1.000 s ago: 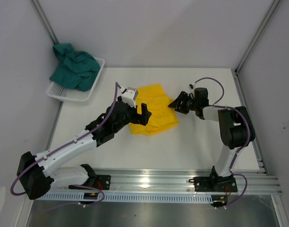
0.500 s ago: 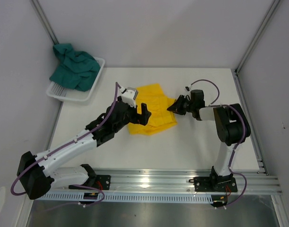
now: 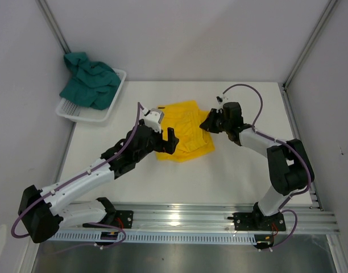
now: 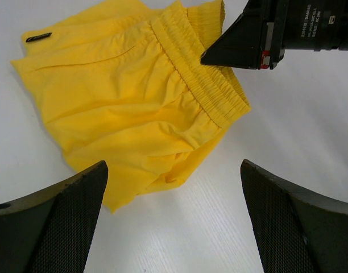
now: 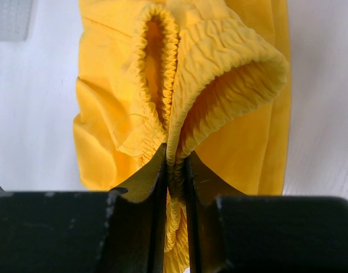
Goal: Fold and stack the shorts
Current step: Fold the shorts
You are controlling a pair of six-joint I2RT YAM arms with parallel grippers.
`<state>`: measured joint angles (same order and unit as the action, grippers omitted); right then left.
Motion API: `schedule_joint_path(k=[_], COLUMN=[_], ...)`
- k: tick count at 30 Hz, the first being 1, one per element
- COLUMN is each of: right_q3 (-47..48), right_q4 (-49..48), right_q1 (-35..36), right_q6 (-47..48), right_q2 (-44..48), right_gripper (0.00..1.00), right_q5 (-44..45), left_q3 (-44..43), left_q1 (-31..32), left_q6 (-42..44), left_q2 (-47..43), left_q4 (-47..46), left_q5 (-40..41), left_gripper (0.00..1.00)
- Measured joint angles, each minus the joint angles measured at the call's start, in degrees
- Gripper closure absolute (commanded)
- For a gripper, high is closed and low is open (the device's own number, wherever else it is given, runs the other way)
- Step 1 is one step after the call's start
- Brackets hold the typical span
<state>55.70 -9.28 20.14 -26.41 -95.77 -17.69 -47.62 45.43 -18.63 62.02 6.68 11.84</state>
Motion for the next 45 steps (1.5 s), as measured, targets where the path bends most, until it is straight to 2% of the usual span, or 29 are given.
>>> schedule_joint_path(k=[8,16,18,24,26,29,31,34,38,41,45], right_q3=[6.0,10.7,10.8,10.7,10.9,12.8,13.6,18.0,26.7,32.8,36.2], right_q4=[3.9,3.2,-1.0,-27.5,-32.0,-35.2,-29.3,-13.0,2.1,10.1,16.6], right_q1=[1.6,0.2,0.3,-0.5,-0.9,-1.2,-1.3,-1.1,-0.2,0.4,0.9], right_q6=[0.6,-5.2,-9.8,-27.8,-30.4,-32.6,-29.7,-21.2,-11.7,-6.1,-1.1], right_q2=[-2.3,-9.9,-9.9,-11.8,-14.5,-23.4,-28.4,-33.2,-34.3,-34.8,-35.1], right_gripper=[0.92,0.98,1.0,1.0,1.0,1.0,1.0,1.0,1.0,0.99,0.94], right_q5=[-1.5,-11.0,-17.0,-32.7,-35.3,-37.7,-36.9,-33.7,-29.3,-26.2,-22.0], left_q3=[0.8,0.8,0.8,0.8,0.8,0.8,0.8,0.8,0.8,0.8,0.8], left_q1=[0.0,-0.1,-0.1,-0.2,-0.2,-0.2,-0.2,-0.2,-0.3,-0.3,-0.4], left_q6=[-0.5,-0.6,-0.9,-0.9,-0.9,-0.9,-0.9,-0.9,-0.9,-0.9,-0.9], left_q2=[-1.8,-2.6,-2.6,-3.1,-3.1,-3.1,-2.8,-2.4,-2.2,-2.0,-1.6], left_q4=[0.9,1.4,1.4,1.6,1.6,1.6,1.5,1.6,1.5,1.4,1.4], left_q5=[0.7,1.7,1.9,2.1,2.0,2.0,1.9,1.9,1.9,1.9,1.9], left_gripper=[0.01,0.01,0.01,0.01,0.01,0.01,0.01,0.01,0.01,0.01,0.01])
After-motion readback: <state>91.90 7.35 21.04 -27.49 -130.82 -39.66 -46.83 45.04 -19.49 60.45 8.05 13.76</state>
